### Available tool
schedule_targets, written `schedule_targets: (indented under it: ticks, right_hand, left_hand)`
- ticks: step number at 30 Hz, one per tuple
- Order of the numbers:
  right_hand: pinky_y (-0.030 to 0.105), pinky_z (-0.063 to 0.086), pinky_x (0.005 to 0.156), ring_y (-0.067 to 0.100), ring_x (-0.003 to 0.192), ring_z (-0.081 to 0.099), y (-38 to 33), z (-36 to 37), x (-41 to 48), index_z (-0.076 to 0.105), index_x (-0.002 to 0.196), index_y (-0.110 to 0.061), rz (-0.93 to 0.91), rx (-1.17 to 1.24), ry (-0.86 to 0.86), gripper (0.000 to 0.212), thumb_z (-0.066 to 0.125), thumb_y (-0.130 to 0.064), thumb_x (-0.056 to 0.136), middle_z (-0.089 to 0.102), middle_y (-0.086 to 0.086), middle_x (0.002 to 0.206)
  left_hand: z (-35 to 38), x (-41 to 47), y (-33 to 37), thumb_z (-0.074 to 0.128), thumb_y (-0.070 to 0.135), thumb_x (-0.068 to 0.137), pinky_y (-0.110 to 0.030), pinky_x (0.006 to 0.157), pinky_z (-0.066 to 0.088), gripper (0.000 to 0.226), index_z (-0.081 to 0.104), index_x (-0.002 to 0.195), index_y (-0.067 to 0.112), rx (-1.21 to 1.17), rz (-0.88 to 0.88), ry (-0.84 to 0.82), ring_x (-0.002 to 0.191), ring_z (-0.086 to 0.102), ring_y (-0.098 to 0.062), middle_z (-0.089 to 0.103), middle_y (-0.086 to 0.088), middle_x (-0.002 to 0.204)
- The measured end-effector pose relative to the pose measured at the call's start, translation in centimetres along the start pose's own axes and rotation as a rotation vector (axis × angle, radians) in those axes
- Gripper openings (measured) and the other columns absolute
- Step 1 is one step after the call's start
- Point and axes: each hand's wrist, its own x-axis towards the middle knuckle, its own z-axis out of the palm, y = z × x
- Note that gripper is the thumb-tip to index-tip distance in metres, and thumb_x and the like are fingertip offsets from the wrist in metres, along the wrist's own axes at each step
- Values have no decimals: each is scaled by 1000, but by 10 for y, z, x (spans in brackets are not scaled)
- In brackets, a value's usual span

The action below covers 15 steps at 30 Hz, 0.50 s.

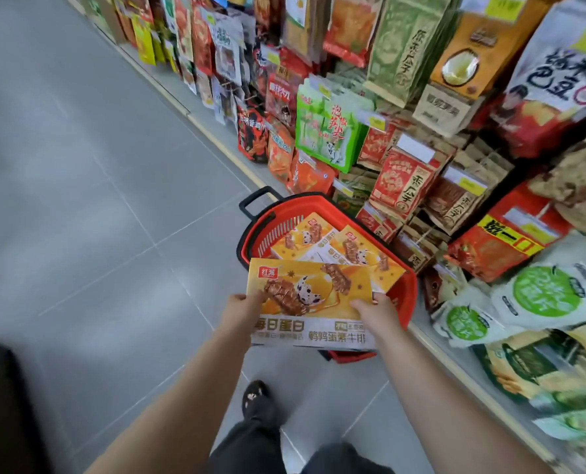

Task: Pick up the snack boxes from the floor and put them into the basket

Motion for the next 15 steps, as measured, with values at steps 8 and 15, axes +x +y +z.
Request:
schedule_targets:
  ticks: [8, 15]
  right_hand:
    - [39, 42, 96, 28, 127, 49, -76, 59, 69, 33, 148, -15, 94, 2, -50, 63, 57, -24, 91, 44, 3, 144]
    - [44, 38, 106, 29, 137, 37, -139, 100, 170, 24, 151, -21, 99, -202, -102, 70, 56, -26, 89, 29, 5, 156]
  left_hand:
    - [-16, 96, 84, 57, 25, 88, -51, 74, 59, 32, 44, 111, 7, 77, -76, -90, 80, 71, -34, 69, -21, 99]
    - [4, 195, 125, 58, 28, 90, -33, 65, 50, 29, 55, 108, 5, 127, -200, -102, 86, 67, -26, 67, -14, 101]
